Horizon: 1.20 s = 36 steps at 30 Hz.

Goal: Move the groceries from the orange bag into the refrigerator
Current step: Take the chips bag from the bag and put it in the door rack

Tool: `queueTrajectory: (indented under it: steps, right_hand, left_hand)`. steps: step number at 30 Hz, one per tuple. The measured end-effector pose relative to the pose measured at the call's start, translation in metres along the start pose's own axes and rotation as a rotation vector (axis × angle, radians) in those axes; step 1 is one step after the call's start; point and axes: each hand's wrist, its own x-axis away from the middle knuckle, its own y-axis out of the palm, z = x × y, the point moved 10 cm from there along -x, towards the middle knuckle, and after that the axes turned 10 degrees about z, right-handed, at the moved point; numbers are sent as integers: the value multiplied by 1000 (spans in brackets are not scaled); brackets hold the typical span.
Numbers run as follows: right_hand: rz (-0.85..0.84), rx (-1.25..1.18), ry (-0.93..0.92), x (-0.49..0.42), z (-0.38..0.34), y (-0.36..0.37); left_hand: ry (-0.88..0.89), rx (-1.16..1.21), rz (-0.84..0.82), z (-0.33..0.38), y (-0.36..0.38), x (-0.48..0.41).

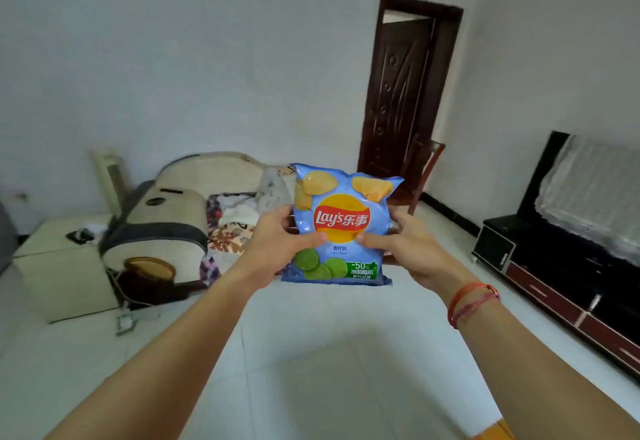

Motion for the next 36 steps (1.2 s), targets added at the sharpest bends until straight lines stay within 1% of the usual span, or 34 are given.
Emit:
queueTrajectory:
  steps: [5, 11, 14, 18, 23, 29, 32, 36]
  right_hand:
    - [-193, -25, -28, -26, -11, 119]
    - [-419, -48, -54, -31, -26, 252]
    - [-533, -22, -94, -27, -34, 313]
    - [-684, -44, -137, -16, -47, 383]
    - [-897, -104, -146, 11, -67, 452]
    - [-1092, -81, -186, 49, -76, 503]
    - [-1161, -82, -207, 69, -81, 514]
    - [-1202, -86, -206, 85, -82, 525]
  left_hand:
    - [13, -70, 167, -1, -117, -2]
    - [25, -103, 385, 8, -240, 24]
    - [31, -128, 514, 14, -293, 45]
    - [38, -159, 682, 29, -346, 79]
    - [57, -211, 882, 50, -390, 127]
    - [51, -256, 1071, 66, -407, 183]
    - [47, -266, 1128, 72, -408, 204]
    - [41, -270, 1171, 77, -412, 223]
